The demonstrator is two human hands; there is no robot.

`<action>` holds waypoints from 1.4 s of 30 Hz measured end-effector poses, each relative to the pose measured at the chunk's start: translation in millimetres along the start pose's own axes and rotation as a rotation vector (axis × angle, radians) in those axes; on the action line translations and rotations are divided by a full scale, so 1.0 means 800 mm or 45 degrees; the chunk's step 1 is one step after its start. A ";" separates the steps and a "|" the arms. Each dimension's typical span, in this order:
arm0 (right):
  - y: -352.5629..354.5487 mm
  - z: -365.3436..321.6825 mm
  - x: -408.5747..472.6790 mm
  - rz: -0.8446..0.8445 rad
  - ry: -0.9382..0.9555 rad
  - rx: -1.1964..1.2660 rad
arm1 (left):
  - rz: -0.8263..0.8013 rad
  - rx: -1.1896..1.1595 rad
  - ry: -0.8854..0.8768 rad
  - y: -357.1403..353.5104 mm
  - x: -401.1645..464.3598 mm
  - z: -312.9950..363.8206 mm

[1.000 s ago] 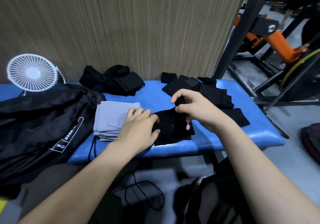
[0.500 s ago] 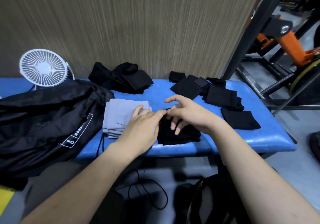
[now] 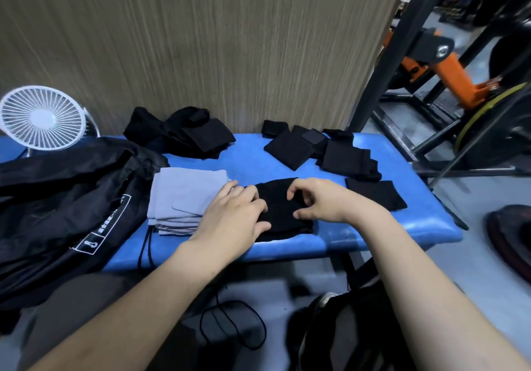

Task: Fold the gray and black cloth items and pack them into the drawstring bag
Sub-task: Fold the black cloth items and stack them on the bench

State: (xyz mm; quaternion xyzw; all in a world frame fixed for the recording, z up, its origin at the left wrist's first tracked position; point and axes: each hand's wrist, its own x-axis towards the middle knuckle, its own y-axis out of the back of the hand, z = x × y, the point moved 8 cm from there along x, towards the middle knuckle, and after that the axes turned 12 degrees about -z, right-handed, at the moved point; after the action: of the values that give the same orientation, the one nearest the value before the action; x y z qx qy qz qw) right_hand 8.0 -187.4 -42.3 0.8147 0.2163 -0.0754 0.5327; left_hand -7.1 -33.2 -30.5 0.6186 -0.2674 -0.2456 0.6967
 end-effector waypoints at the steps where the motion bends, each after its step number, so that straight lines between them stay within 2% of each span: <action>1: -0.004 0.003 0.000 -0.024 -0.019 0.007 | -0.036 0.006 0.018 -0.003 0.002 0.001; 7: -0.012 0.009 0.004 -0.076 -0.053 0.132 | -0.109 0.119 0.109 -0.005 0.011 -0.008; 14: -0.015 -0.001 0.014 -0.075 -0.021 0.121 | -0.058 0.199 0.137 -0.008 0.008 -0.018; 21: -0.010 0.003 0.012 -0.043 0.026 0.069 | -0.031 0.095 0.132 -0.006 0.014 -0.015; 23: 0.002 0.003 0.007 0.035 0.047 0.018 | -0.008 0.057 0.141 -0.003 0.015 -0.015; 27: 0.048 -0.001 -0.009 0.393 0.023 0.011 | 0.096 0.021 0.136 0.009 0.013 -0.018; 30: 0.066 -0.006 -0.004 0.462 -0.014 0.028 | 0.155 0.003 0.135 0.023 0.014 -0.030; 34: 0.073 -0.019 0.033 0.419 -0.049 -0.043 | 0.230 0.074 0.177 0.059 0.020 -0.063; 42: 0.069 -0.106 0.132 0.311 0.097 -0.285 | -0.071 0.264 0.442 0.116 0.041 -0.220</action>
State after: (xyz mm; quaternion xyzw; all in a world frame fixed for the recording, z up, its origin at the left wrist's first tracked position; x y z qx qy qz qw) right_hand 117.5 -100.9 2.6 0.7727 0.1426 0.0455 0.6169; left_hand 137.1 84.2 47.8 0.7274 -0.1499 -0.1255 0.6578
